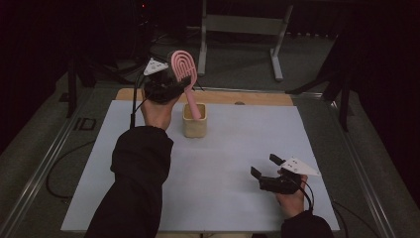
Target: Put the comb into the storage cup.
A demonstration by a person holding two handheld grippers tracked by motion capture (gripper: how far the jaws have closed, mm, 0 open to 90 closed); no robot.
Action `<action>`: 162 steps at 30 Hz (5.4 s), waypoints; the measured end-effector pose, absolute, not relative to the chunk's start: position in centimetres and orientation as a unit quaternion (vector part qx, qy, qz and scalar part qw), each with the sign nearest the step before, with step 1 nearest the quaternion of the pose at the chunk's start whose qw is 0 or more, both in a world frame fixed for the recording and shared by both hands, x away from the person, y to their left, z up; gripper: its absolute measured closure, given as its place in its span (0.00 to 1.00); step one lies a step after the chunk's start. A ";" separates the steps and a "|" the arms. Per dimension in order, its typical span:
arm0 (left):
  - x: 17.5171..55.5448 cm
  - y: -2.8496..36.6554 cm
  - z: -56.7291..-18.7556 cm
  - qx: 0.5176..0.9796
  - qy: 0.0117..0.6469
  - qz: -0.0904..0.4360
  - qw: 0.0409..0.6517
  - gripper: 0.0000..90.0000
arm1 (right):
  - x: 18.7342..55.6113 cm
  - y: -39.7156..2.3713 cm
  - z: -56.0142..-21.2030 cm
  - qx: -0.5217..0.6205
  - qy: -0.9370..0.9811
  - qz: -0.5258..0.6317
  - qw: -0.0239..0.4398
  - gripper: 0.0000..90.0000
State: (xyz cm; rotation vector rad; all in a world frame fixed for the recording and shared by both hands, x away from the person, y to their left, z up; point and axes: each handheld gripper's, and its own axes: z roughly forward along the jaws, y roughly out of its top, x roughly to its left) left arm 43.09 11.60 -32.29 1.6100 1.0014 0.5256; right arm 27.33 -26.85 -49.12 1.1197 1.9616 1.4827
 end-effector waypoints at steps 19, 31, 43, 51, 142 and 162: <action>44.6 10.9 -33.6 0.673 0.442 0.237 0.544 0.72 | 27.4 -27.0 -49.0 0.405 0.706 0.537 0.221 0.09; 45.3 10.1 -34.6 0.670 0.450 0.247 0.537 0.72 | 27.3 -27.0 -49.0 0.408 0.703 0.540 0.219 0.09; 45.4 9.3 -35.4 0.670 0.454 0.253 0.531 0.72 | 27.3 -27.0 -48.9 0.405 0.703 0.542 0.221 0.09; 45.4 8.9 -35.9 0.670 0.455 0.252 0.529 0.72 | 27.3 -27.1 -48.9 0.406 0.701 0.543 0.219 0.09; 45.3 8.0 -41.9 0.679 0.489 0.216 0.502 0.72 | 27.3 -27.0 -48.8 0.408 0.698 0.544 0.223 0.09; 45.3 8.3 -43.2 0.685 0.495 0.201 0.495 0.72 | 27.5 -27.0 -48.9 0.406 0.699 0.545 0.223 0.09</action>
